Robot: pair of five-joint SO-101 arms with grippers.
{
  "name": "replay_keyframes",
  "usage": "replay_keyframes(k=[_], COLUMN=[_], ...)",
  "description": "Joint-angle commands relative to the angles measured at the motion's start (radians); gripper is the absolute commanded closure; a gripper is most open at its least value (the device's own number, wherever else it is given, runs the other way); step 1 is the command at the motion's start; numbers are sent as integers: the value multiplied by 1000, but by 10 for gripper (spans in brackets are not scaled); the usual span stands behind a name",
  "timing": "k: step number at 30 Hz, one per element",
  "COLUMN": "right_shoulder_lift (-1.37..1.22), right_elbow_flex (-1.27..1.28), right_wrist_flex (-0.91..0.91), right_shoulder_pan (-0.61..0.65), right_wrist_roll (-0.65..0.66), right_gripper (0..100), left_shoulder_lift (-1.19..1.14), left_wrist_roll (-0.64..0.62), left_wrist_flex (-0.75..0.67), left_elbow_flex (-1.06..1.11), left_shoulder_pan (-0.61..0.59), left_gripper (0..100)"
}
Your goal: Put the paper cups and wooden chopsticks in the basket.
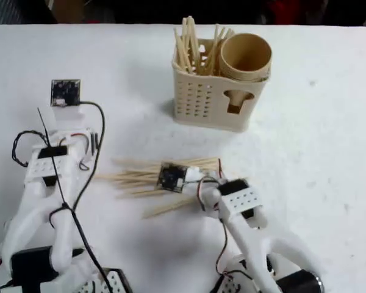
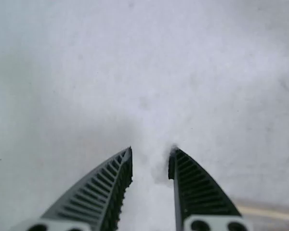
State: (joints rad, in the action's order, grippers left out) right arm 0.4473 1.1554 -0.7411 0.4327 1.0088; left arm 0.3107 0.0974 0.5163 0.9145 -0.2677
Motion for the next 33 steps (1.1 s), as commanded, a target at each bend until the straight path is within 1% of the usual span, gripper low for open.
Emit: replay_keyframes(k=[1, 5, 11, 23, 25, 28, 33], right_shoulder_lift=[-36, -15, 77, 458, 521, 621, 745], right_elbow_flex=[-28, -28, -28, -28, -28, -28, -34], right_wrist_flex=[-25, -22, -28, -217, -236, -246, -280], right_shoulder_pan=[-2, -19, -64, -85, -90, -117, -142], right_wrist_roll=[-34, -89, -91, -89, -92, -138, -149], right_gripper=[983, 976, 982, 982, 982, 982, 982], left_shoulder_lift=[45, 45, 45, 45, 45, 45, 45], left_wrist_roll=[-9, -9, -9, -9, -9, -9, -9], left_wrist_flex=[-23, -23, -23, -23, -23, -23, -23], left_elbow_flex=[-2, -2, -2, -2, -2, -2, -2], left_shoulder_pan=[-8, -8, -8, -8, -8, -8, -8], left_gripper=[858, 858, 858, 858, 858, 858, 858])
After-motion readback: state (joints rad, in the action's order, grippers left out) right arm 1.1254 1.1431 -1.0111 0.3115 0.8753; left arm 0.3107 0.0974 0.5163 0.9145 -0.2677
